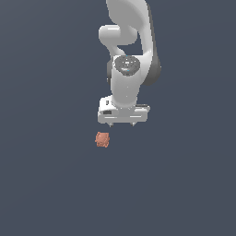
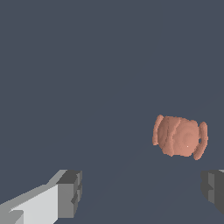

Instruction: Pick up the object and move it to a goal position.

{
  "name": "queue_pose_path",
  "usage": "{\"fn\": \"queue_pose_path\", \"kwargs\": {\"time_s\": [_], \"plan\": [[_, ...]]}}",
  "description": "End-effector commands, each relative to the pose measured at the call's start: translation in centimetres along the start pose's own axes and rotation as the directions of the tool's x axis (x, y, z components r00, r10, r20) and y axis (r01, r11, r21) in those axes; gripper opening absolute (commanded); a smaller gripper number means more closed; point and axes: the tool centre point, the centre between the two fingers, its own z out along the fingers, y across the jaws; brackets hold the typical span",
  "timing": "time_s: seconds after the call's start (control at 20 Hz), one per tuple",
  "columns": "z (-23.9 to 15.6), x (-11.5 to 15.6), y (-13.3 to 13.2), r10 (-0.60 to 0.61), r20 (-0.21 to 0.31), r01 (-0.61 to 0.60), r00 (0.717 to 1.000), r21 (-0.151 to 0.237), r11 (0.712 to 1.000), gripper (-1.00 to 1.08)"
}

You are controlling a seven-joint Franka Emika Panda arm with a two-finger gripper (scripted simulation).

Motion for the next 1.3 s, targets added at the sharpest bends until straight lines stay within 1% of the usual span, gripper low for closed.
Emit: {"fn": "queue_pose_path", "kwargs": {"time_s": [0.0, 0.2, 0.55, 0.75, 0.95, 1.25], "plan": [[0.4, 0.0, 0.5, 0.008, 0.000, -0.008, 1.000, 0.002, 1.000, 1.00], [1.7, 0.3, 2.0, 0.036, -0.007, -0.035, 0.999, 0.008, 0.999, 1.00], [5.5, 0.5, 6.9, 0.120, -0.027, -0.120, 0.992, 0.023, 0.993, 1.00], [7.1, 0.4, 8.9, 0.154, -0.034, -0.153, 0.987, 0.026, 0.988, 1.00], [7.7, 0.4, 9.7, 0.168, -0.038, -0.167, 0.985, 0.027, 0.986, 1.00], [8.3, 0.3, 9.6, 0.167, -0.036, -0.166, 0.985, 0.027, 0.986, 1.00]]}}
